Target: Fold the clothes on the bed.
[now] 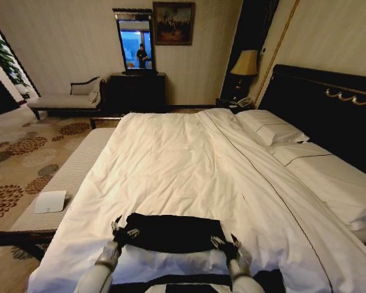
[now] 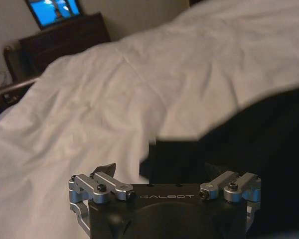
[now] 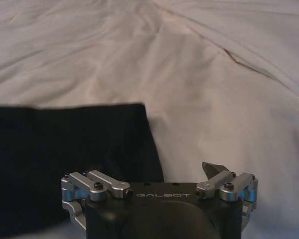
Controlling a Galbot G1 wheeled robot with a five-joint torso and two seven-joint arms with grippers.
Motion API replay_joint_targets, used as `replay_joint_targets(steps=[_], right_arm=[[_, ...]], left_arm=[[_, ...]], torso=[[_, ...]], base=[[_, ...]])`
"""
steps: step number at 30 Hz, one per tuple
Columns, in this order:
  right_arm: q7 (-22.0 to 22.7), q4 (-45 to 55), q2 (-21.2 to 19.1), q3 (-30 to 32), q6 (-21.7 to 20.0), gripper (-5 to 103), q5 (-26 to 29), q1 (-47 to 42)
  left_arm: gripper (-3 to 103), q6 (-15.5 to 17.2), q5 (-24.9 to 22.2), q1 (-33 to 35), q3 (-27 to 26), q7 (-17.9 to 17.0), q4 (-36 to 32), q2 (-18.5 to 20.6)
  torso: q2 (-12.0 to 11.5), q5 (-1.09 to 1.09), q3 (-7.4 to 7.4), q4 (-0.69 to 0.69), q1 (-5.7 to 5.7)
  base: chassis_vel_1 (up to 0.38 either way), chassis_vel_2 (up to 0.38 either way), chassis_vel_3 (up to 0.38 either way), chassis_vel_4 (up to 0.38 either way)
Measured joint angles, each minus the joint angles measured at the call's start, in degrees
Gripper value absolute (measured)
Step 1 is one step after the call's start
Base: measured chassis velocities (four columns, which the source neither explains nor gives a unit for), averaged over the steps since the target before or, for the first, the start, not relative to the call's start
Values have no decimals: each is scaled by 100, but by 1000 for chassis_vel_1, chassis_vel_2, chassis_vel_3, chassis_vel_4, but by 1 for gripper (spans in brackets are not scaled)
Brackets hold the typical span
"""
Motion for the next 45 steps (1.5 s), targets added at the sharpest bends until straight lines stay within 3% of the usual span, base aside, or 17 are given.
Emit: replay_joint_targets(steps=[8, 10, 12, 13, 17, 18, 19, 20, 21, 29, 36, 41, 44, 45], right_arm=[[94, 75, -309, 308, 224, 100, -189, -357], [122, -3, -305, 436, 336, 100, -176, -245], [125, -100, -248, 518, 446, 100, -85, -75], [125, -100, -248, 518, 446, 100, -85, -75], [21, -330, -101, 512, 619, 100, 405, 289], [-12, -365, -73, 490, 646, 100, 490, 340], [-12, -365, -73, 490, 646, 100, 490, 340], [-62, -442, -7, 438, 681, 100, 595, 438], [-84, -489, 40, 408, 696, 100, 613, 488], [-119, -647, 229, 305, 698, 100, 602, 571], [-115, -769, 279, 284, 700, 100, 566, 557], [-108, -795, 322, 266, 700, 100, 549, 557], [-103, -800, 353, 267, 700, 100, 526, 547], [-103, -800, 353, 267, 700, 100, 526, 547]], left_arm=[[100, -632, 193, 271, -509, 261, 9, 180], [100, -1060, -62, 180, -770, 488, -40, 209], [100, -1059, -764, -39, -1009, 580, -140, 219], [100, -1059, -764, -39, -1009, 580, -140, 219], [100, 244, -2874, -925, -1088, -106, -303, 142], [100, 437, -3159, -1091, -1038, -268, -300, 101], [100, 437, -3159, -1091, -1038, -268, -300, 101], [100, 736, -3567, -1380, -893, -536, -232, -1], [100, 860, -3688, -1513, -772, -640, -153, -83], [100, 1504, -4185, -1914, 11, -998, 674, -805], [101, 1566, -4284, -2063, 116, -1031, 1141, -1035], [90, 1579, -4304, -2063, 113, -1009, 1172, -1035], [74, 1577, -4304, -2048, 97, -968, 1149, -1019], [74, 1577, -4304, -2048, 97, -968, 1149, -1019]], torso=[[0, -1, 0, -1, -1], [0, -1, 1, 0, 0], [0, 1, 1, 0, -1], [0, 1, 1, 0, -1], [0, 0, 1, -1, 0], [0, 0, 1, -1, 0], [0, 0, 1, -1, 0], [-1, 0, 1, -2, 1], [-1, 1, 2, -2, 1], [-1, 0, 1, 0, 0], [-1, 1, 1, -1, 1], [0, 1, 1, 0, 0], [-1, 0, 1, 0, 1], [-1, 0, 1, 0, 1]], base=[[0, 0, 0, 0], [0, 0, 0, 0], [0, 0, 0, 0], [0, 0, 0, 0], [0, 0, 0, 0], [0, 0, 0, 0], [0, 0, 0, 0], [0, 0, 0, 0], [0, 0, 0, 0], [0, 0, 0, 0], [0, 0, 0, 0], [0, 0, 0, 0], [0, 0, 0, 0], [0, 0, 0, 0]])
